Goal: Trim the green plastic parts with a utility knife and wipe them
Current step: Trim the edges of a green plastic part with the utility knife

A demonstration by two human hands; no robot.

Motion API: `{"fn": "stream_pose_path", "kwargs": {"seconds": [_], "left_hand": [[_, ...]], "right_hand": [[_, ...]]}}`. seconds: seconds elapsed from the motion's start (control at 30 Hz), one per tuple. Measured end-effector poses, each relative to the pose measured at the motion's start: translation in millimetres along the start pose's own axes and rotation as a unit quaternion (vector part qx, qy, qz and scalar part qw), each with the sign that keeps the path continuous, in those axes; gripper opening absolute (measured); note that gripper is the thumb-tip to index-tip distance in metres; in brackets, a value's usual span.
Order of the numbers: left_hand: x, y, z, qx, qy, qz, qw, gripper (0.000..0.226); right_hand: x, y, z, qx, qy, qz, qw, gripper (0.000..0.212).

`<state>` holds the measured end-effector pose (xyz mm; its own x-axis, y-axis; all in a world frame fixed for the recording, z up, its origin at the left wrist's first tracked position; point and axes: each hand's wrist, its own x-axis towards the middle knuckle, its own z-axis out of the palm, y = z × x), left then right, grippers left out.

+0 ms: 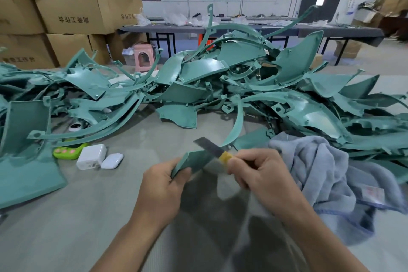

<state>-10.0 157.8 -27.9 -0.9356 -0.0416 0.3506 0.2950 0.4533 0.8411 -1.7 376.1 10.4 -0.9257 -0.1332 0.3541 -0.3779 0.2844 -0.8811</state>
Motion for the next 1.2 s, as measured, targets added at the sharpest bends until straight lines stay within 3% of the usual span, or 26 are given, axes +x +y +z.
{"fn": "stream_pose_path", "kwargs": {"seconds": [0.03, 0.13, 0.2, 0.3, 0.37, 0.47, 0.53, 0.63, 0.7, 0.73, 0.8, 0.9, 0.93, 1.0, 1.07, 1.1, 1.2], "left_hand": [[2, -1, -2, -0.012, -0.011, -0.008, 1.0, 0.017], [5, -5, -8, -0.029, -0.045, -0.004, 0.999, 0.021], [8, -5, -12, -0.041, -0.061, -0.014, 0.997, 0.02], [14, -7, -14, -0.063, -0.073, -0.032, 0.995, 0.027], [15, -8, -16, -0.079, -0.084, -0.038, 0.993, 0.025], [15, -8, -17, -0.073, -0.091, -0.041, 0.992, 0.026], [14, -9, -18, -0.06, -0.082, -0.04, 0.994, 0.028], [14, -7, -21, -0.097, -0.085, -0.044, 0.991, 0.024], [16, -7, -24, -0.125, -0.102, -0.056, 0.985, 0.021], [17, -8, -25, -0.123, -0.113, -0.061, 0.984, 0.02], [18, -9, -25, -0.099, -0.129, -0.063, 0.985, 0.023], [17, -13, -26, -0.099, -0.141, -0.059, 0.983, 0.022], [17, -14, -26, -0.1, -0.137, -0.056, 0.984, 0.024], [18, -15, -25, -0.097, -0.127, -0.056, 0.986, 0.02], [18, -13, -23, -0.095, -0.122, -0.058, 0.986, 0.021], [18, -12, -22, -0.098, -0.125, -0.054, 0.986, 0.024], [17, -6, -20, -0.105, -0.125, -0.064, 0.984, 0.023]], "right_hand": [[3, 4, 0, -0.036, 0.014, 0.016, 0.999, 0.036], [13, 16, -17, -0.18, 0.195, 0.086, 0.96, 0.034], [13, 20, -26, -0.181, 0.246, 0.058, 0.951, 0.034], [9, 14, -20, -0.095, 0.083, -0.017, 0.992, 0.035], [8, 13, -17, -0.066, 0.007, 0.018, 0.998, 0.037], [16, 21, -31, -0.208, 0.158, 0.085, 0.962, 0.036], [15, 24, -36, -0.244, 0.218, 0.08, 0.942, 0.035], [13, 21, -31, -0.119, 0.107, 0.028, 0.987, 0.03], [12, 20, -35, -0.055, 0.038, 0.053, 0.996, 0.029], [14, 22, -39, -0.057, 0.058, 0.085, 0.993, 0.029], [18, 25, -48, -0.126, 0.173, 0.137, 0.967, 0.033], [17, 24, -50, -0.231, 0.281, 0.115, 0.924, 0.038], [16, 22, -50, -0.218, 0.259, 0.089, 0.937, 0.037], [11, 17, -49, -0.129, 0.138, 0.056, 0.98, 0.032], [8, 12, -52, -0.09, 0.031, 0.088, 0.992, 0.029], [9, 13, -54, -0.112, 0.043, 0.118, 0.986, 0.032], [16, 16, -59, -0.207, 0.228, 0.191, 0.932, 0.04]]}}
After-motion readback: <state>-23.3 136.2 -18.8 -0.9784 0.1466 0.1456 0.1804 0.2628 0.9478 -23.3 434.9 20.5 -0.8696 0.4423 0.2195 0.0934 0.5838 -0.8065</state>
